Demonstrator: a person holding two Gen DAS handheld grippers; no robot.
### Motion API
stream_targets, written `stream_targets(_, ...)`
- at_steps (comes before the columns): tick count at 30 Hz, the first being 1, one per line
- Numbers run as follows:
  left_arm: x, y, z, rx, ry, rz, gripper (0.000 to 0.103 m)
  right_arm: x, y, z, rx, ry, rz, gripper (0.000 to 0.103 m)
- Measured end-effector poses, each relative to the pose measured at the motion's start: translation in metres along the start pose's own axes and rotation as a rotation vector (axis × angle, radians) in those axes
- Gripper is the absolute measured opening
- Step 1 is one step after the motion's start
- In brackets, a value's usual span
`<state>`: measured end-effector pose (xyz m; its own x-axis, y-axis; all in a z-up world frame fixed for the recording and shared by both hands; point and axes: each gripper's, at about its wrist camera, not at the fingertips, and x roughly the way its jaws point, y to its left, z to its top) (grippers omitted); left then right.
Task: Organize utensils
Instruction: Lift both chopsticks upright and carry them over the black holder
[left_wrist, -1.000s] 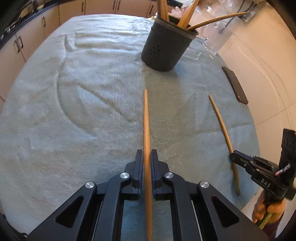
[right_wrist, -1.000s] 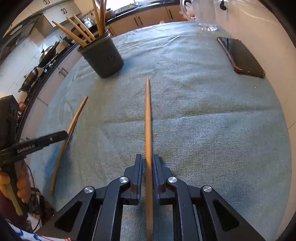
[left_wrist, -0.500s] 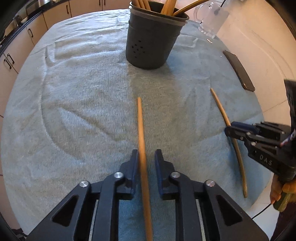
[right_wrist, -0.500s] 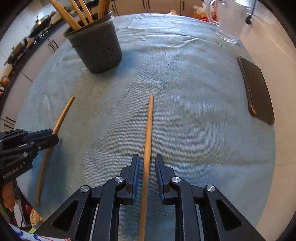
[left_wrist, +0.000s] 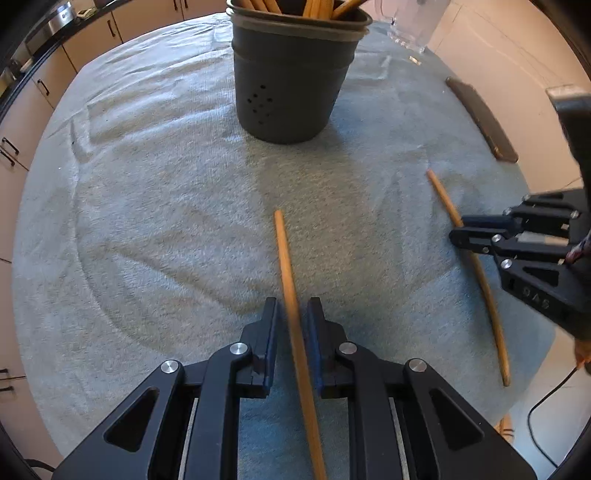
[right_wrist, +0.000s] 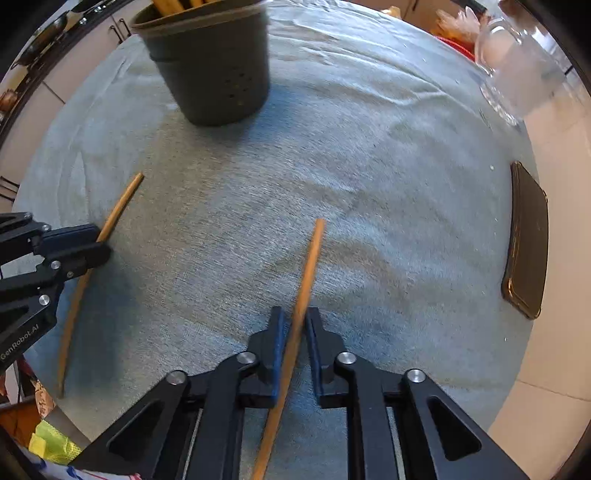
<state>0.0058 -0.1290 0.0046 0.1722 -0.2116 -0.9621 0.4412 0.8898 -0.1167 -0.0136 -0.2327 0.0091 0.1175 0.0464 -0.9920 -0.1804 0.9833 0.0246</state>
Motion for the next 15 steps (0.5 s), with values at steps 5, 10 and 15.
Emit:
stream_targets(5,-0.016,0.014,-0.016,-0.047,-0.102,-0.002,0.006,-0.005,-0.003,-0.011,0.041,-0.094,0.021,0.007)
stream_targets(10,-0.059,0.021,-0.032,-0.076,-0.257,0.003,0.006,-0.033,-0.017,-0.030,0.148,-0.250,0.116,0.007)
stream_targets(15,-0.110,0.022,-0.058,-0.080,-0.423,0.011,0.006,-0.077,-0.017,-0.056,0.183,-0.440,0.155,0.007)
